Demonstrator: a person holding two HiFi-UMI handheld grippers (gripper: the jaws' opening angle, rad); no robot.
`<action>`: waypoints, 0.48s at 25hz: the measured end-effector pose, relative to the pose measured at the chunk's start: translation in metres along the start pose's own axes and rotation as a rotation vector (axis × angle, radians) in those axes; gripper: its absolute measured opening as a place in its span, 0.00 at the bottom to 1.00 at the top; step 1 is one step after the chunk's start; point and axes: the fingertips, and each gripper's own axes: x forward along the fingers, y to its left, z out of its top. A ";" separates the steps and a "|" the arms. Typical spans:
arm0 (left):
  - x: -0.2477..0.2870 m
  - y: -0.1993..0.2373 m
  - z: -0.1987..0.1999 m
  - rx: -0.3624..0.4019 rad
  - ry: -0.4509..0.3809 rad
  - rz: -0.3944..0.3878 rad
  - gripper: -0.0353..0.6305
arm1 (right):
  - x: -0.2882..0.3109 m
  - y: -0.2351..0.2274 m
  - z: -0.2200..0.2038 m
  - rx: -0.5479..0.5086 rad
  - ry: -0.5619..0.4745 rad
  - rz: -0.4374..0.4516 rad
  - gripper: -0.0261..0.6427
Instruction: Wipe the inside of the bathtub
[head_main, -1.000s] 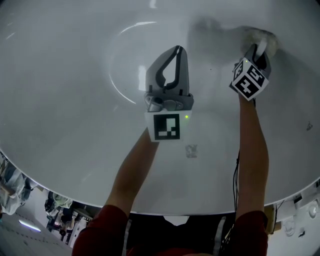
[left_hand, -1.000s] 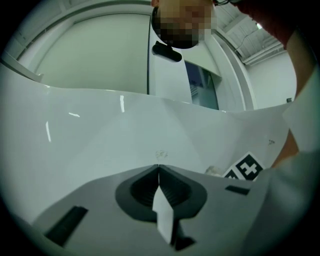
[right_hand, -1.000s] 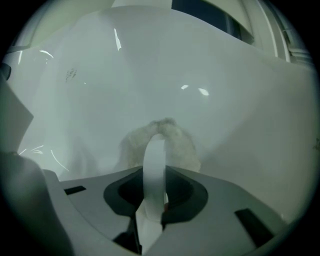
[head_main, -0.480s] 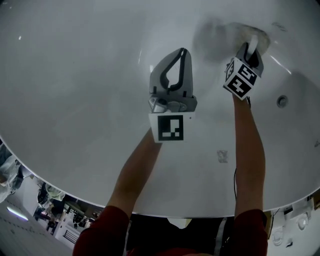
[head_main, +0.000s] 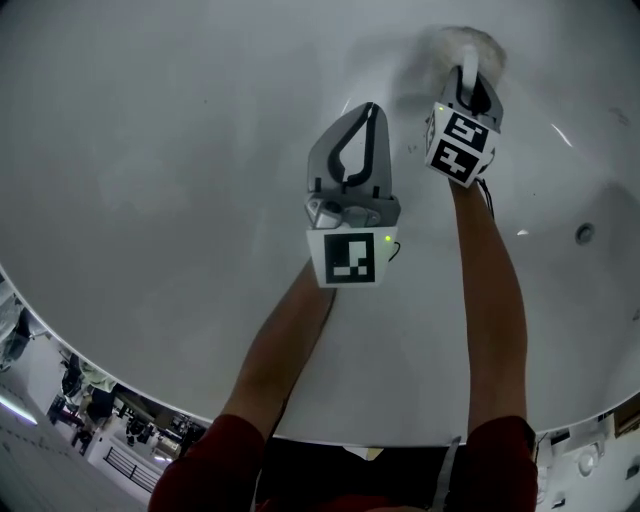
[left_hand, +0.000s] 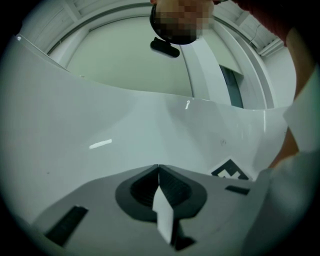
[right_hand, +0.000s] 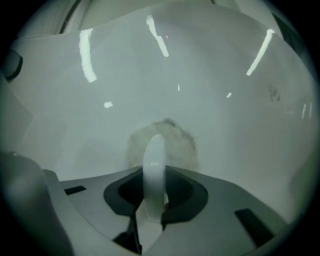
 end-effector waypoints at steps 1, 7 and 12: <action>0.000 0.000 0.000 0.002 0.001 0.005 0.08 | 0.002 0.006 0.003 0.000 -0.002 0.013 0.18; 0.000 0.001 -0.008 -0.003 -0.002 0.038 0.08 | 0.004 0.035 0.003 -0.030 -0.009 0.119 0.18; 0.000 0.004 -0.011 -0.046 -0.011 0.074 0.08 | 0.006 0.038 -0.001 -0.075 -0.004 0.136 0.18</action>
